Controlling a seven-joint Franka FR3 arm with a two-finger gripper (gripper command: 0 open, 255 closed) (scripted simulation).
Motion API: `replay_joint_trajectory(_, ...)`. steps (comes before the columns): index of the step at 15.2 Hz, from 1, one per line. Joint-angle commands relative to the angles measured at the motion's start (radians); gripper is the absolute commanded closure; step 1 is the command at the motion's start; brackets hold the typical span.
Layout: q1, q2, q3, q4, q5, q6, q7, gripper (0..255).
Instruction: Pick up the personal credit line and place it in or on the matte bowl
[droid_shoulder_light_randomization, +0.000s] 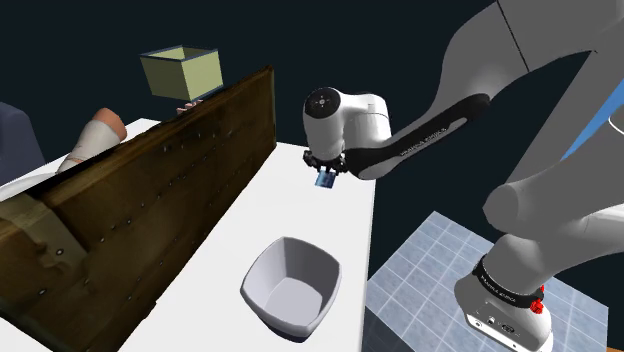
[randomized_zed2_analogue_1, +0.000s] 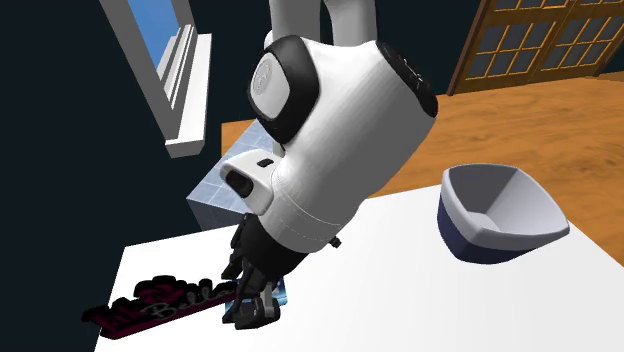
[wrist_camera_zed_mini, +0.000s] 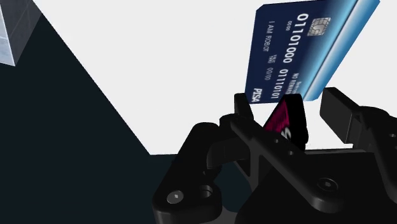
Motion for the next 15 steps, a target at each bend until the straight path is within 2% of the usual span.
replay_joint_trajectory(1, 0.048, -0.041, -0.052, 0.005, 0.062, 0.000, -0.053, 255)
replay_joint_trajectory(7, 0.156, -0.126, -0.169, 0.024, 0.184, -0.031, -0.170, 255)
replay_joint_trajectory(15, 0.240, -0.198, -0.270, 0.069, 0.282, -0.101, -0.281, 255)
